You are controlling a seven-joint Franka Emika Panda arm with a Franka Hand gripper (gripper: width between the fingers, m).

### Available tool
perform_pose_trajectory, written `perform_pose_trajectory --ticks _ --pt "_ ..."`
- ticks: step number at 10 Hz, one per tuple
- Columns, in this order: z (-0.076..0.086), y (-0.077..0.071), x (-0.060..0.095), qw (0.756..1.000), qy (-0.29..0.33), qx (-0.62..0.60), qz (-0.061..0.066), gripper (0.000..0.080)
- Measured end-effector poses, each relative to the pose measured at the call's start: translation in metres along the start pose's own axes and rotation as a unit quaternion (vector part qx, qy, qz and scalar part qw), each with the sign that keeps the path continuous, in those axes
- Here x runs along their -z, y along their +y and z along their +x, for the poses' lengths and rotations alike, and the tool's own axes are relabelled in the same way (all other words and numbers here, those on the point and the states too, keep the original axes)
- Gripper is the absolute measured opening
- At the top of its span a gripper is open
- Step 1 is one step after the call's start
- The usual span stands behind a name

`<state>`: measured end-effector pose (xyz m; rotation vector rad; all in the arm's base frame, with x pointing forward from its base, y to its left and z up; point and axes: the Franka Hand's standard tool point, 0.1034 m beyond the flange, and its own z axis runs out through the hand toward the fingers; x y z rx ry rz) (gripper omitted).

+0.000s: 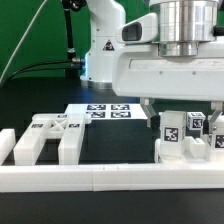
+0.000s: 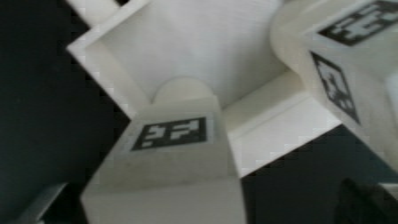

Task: Assemble chair

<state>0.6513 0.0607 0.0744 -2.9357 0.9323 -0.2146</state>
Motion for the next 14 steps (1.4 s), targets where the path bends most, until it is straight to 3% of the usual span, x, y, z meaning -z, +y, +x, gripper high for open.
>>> perform_pose_trajectory --ticks 1,2,3,4,6,7,8,11,13,14 --pt "-0.0001 -0.0001 0.0 1.0 0.0 -0.005 0.0 0.0535" --pt "0.0001 0.0001 0.0 1.0 0.0 -0.005 0.0 0.0358" --pt "0.0005 0.0034 -0.0007 0.999 -0.001 -0.034 -0.003 0.0358" --pt "0.001 0.0042 -0.001 0.997 -0.001 -0.081 -0.003 0.0297" --pt "0.002 0.0057 -0.0005 0.986 -0.004 -0.167 -0.005 0.0297" --pt "0.0013 0.006 -0.0005 0.965 -0.01 -0.261 -0.008 0.0297" --pt "0.0003 0.006 -0.0005 0.935 -0.017 -0.354 -0.007 0.0297" --pt "-0.0021 0.0014 -0.0019 0.82 -0.045 -0.57 0.021 0.0294" --pt "-0.0027 0.0012 -0.0021 0.823 -0.045 -0.566 0.021 0.0294" --pt "-0.0044 0.0022 -0.0026 0.848 -0.046 -0.529 0.015 0.0402"
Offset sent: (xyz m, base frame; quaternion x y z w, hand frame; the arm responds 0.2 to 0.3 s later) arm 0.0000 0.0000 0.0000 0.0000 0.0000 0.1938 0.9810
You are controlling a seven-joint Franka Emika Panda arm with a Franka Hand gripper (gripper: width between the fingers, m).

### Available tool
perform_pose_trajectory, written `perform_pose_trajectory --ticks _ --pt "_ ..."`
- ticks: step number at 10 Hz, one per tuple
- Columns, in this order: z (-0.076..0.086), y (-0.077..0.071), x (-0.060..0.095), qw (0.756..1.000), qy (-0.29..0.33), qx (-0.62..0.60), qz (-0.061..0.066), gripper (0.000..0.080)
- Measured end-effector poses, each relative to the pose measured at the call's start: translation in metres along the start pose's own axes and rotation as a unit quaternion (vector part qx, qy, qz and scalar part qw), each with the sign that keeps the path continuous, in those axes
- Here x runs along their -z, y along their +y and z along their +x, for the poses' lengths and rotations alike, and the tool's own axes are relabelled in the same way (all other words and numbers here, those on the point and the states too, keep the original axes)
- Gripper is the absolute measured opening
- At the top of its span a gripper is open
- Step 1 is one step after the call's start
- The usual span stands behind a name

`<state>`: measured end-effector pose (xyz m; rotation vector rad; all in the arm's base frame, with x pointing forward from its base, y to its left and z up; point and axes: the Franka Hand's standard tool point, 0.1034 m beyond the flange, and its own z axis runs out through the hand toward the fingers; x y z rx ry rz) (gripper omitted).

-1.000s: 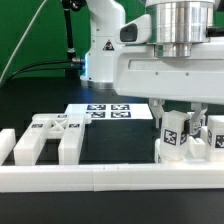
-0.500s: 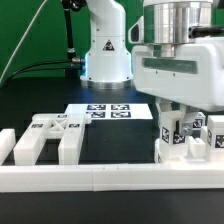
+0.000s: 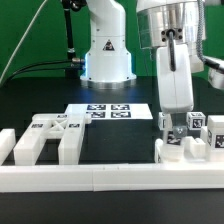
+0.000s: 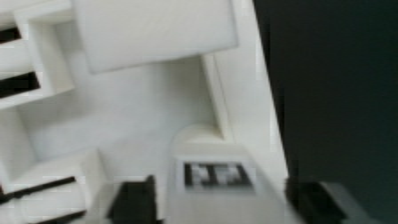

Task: Assemble chair

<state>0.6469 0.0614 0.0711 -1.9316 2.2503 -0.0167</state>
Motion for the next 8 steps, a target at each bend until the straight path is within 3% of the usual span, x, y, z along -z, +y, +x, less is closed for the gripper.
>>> perform_pose_trajectory --ticks 1,2,3,7,8 --pt "-0.0004 0.0054 -0.0009 0.997 0.004 0.071 -0.023 0.0535" --pt "0.0022 0.0045 0.0 0.985 0.003 0.172 -0.026 0.0535" --pt "0.0036 0.0052 0.0007 0.967 0.0 0.253 -0.028 0.0626" --pt "0.007 0.0064 0.0004 0.922 -0.001 0.386 -0.03 0.0648" --pt "0.0077 0.0054 0.0005 0.898 0.004 0.438 -0.034 0.0649"
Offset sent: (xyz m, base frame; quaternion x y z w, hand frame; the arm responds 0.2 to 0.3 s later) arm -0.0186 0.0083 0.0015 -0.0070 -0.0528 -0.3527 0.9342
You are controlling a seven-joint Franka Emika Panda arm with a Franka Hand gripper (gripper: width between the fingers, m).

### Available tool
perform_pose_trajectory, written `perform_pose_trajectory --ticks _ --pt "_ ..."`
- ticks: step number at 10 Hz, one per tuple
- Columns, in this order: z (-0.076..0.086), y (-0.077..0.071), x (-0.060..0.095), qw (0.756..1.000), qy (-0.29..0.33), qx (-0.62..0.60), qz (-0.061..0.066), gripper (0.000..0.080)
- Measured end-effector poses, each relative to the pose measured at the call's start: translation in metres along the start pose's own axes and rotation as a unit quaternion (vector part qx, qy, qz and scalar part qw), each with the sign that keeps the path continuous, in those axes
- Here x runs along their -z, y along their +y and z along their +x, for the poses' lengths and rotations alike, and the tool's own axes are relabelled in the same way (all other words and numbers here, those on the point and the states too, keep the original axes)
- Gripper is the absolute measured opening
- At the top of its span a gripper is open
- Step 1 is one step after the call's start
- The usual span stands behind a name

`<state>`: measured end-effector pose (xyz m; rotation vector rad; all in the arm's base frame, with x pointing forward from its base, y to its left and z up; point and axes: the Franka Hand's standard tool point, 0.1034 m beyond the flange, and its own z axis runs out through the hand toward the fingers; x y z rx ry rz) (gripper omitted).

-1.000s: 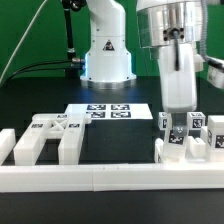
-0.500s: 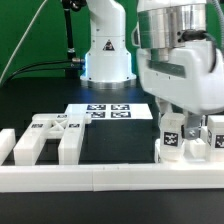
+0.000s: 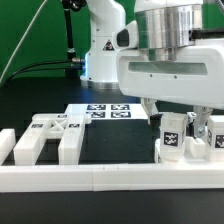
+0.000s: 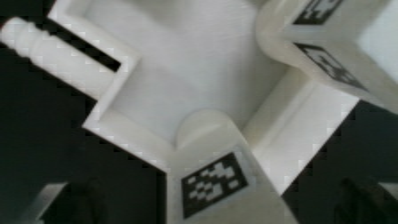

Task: Assemble chair

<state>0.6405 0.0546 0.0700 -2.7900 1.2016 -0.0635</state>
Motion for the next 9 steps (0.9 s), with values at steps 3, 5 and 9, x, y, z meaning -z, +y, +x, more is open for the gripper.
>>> perform_pose_trajectory --ticks 3,5,9 --pt "0.0056 -0.0016 -0.0026 0.999 0.015 0.038 -0.002 0.0533" --pt "0.0054 -0.0017 -0.0029 1.0 0.015 0.009 -0.001 0.035" --pt "0.0051 -0.0012 -0.0021 0.986 0.013 -0.168 0.0 0.0284"
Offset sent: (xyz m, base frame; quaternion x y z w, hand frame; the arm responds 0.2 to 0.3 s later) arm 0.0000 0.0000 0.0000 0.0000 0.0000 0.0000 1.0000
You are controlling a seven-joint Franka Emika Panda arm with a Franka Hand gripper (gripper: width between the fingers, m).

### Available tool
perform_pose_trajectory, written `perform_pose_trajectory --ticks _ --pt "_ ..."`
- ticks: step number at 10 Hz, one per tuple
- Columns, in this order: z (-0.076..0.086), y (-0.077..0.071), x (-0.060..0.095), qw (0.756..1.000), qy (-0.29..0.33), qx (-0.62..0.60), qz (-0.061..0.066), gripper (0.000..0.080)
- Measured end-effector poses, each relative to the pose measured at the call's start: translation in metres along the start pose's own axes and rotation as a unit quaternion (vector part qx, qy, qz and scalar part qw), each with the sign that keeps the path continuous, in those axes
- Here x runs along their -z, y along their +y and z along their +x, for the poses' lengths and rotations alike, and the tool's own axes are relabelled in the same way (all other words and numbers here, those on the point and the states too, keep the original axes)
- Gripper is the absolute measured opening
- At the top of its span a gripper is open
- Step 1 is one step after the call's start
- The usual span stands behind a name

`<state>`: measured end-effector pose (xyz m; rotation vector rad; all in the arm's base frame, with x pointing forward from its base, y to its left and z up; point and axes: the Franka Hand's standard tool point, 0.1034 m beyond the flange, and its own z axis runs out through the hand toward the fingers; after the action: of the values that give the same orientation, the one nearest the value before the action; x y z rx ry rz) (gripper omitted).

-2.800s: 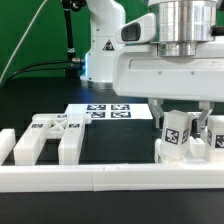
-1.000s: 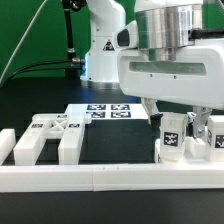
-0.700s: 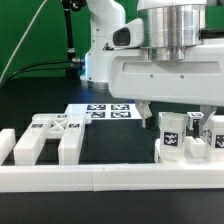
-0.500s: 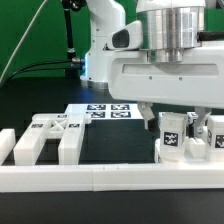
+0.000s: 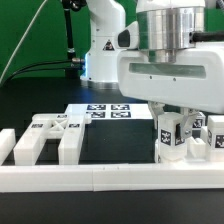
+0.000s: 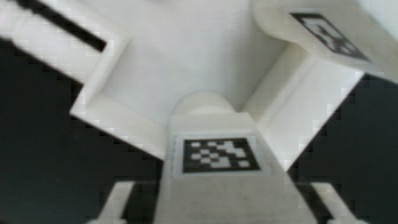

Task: Assemble chair

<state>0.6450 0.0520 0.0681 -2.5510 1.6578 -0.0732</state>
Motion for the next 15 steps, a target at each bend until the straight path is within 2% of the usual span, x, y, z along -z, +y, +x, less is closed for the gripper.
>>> perform_pose_trajectory --ticks 1,3,4,5,7,8,9,10,11,13,15 --pt "0.001 0.0 0.002 0.992 -0.006 -0.123 0.002 0.0284" --pt "0.002 0.0 0.001 0.959 -0.016 -0.284 0.012 0.0284" --pt "0.001 0.001 -0.001 0.939 -0.016 -0.344 0.018 0.0284" --pt "0.001 0.0 -0.002 0.929 -0.014 -0.368 0.021 0.0284" --pt "0.001 0.0 -0.002 0.942 -0.013 -0.334 0.021 0.0284" --pt "0.0 0.0 -0.002 0.965 -0.006 -0.26 0.02 0.0439" --pt "-0.003 -0.001 -0.003 0.986 -0.003 -0.168 0.019 0.0439" --pt "-0.008 -0.003 -0.003 0.996 0.001 -0.093 0.016 0.059" --pt "-0.011 -0.004 -0.004 0.998 0.0 -0.053 0.015 0.0637" --pt "-0.008 -0.003 -0.004 1.0 0.002 -0.001 0.016 0.0646" --pt "-0.007 -0.003 -0.003 0.995 0.008 0.102 0.012 0.0649"
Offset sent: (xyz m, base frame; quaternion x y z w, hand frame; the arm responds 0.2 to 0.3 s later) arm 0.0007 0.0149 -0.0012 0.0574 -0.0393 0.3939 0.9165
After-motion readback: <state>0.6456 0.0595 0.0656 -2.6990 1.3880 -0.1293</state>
